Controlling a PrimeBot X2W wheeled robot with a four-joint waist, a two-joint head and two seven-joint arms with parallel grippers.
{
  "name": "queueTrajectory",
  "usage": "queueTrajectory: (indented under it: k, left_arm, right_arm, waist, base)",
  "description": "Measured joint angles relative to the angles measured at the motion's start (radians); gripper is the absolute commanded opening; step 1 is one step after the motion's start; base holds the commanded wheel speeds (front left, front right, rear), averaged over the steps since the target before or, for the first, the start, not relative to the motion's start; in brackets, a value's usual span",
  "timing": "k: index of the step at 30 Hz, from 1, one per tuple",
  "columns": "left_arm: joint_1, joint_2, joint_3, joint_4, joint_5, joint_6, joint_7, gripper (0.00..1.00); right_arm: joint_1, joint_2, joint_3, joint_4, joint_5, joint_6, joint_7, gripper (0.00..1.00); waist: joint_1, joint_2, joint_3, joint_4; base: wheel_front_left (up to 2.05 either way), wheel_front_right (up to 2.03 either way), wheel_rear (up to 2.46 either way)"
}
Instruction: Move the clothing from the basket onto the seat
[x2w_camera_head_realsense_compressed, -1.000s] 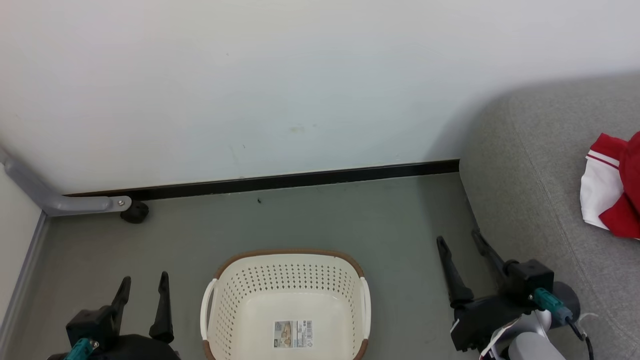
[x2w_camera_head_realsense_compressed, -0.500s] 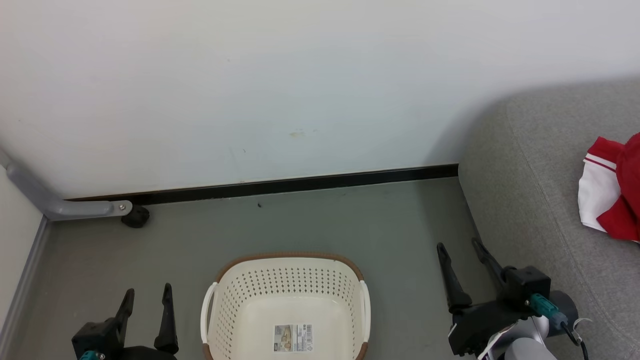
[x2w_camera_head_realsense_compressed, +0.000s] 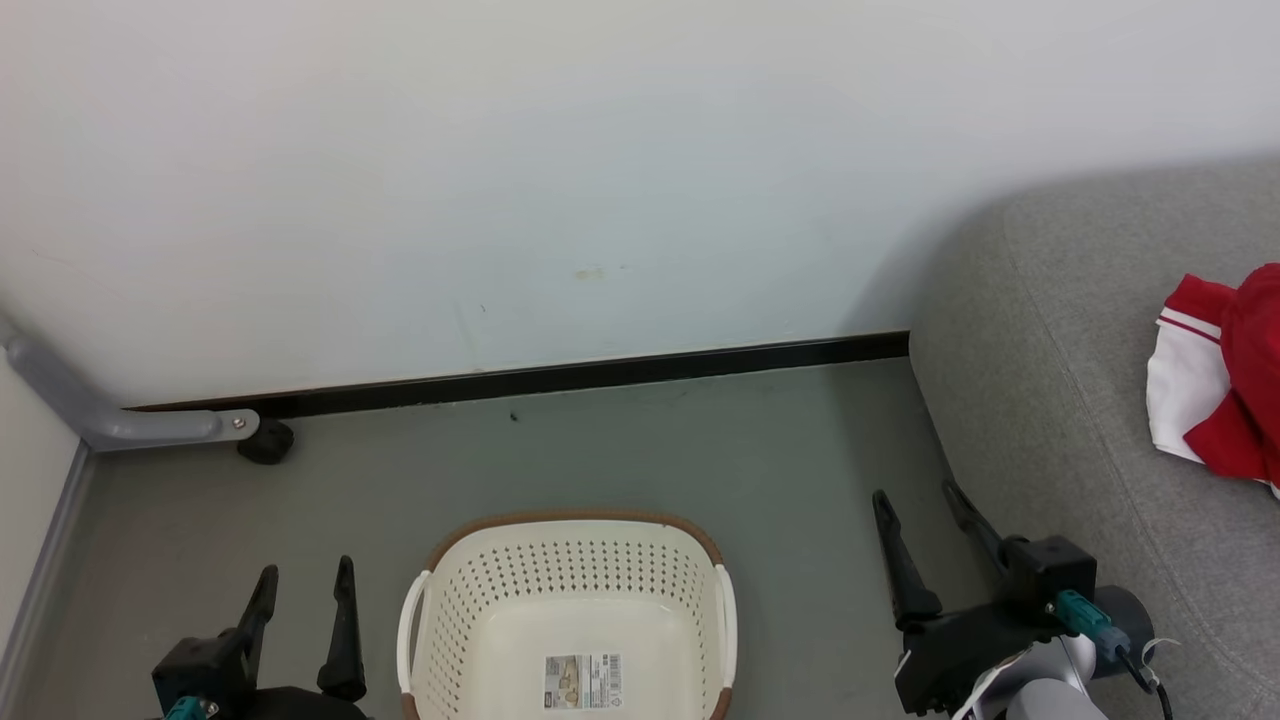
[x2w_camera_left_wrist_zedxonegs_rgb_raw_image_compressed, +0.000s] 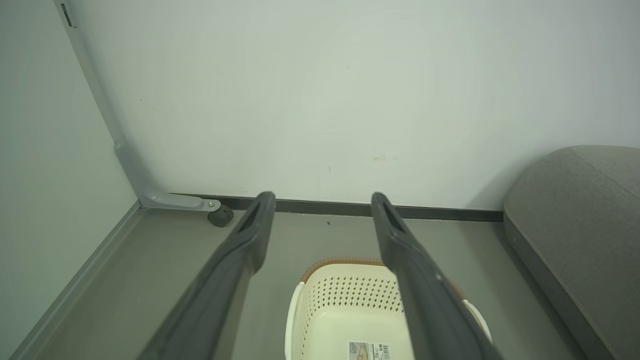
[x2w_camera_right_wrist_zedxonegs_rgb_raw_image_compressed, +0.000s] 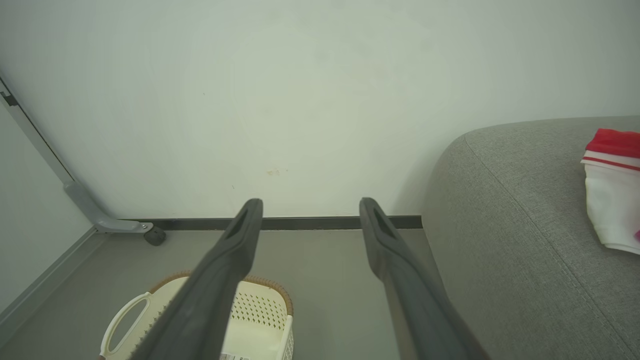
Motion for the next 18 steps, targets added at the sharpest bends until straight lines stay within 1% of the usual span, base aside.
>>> queueTrajectory:
  k: [3,4,10,18]
  left_arm:
    - [0.000,-0.003,0.001,-0.004,0.000,-0.018,0.000,1.00]
    - [0.001,-0.007,-0.002,0.003,-0.001,-0.019,0.001,0.00]
    - [0.042,-0.036,-0.011,0.049,-0.006,-0.020,0.003,0.00]
    - [0.041,-0.044,0.015,0.048,-0.088,-0.033,0.040,0.00]
  right_arm:
    - [0.000,0.000,0.001,0.000,0.007,0.000,0.000,1.00]
    - [0.002,0.000,0.002,0.007,0.008,0.000,0.002,0.00]
    - [0.065,0.002,0.001,0.057,0.010,0.001,0.003,0.00]
    - [0.065,0.002,-0.034,0.048,0.100,0.010,0.029,0.00]
  waist:
    - [0.0000,-0.0001,0.000,-0.002]
    - [0.0000,0.0000,0.000,-0.002]
    - [0.0000,0.0000,0.000,-0.002]
    - [0.0000,0.0000,0.000,-0.003]
  base:
    - [0.00,0.00,0.00]
    - [0.00,0.00,0.00]
    - [0.00,0.00,0.00]
    - [0.00,0.00,0.00]
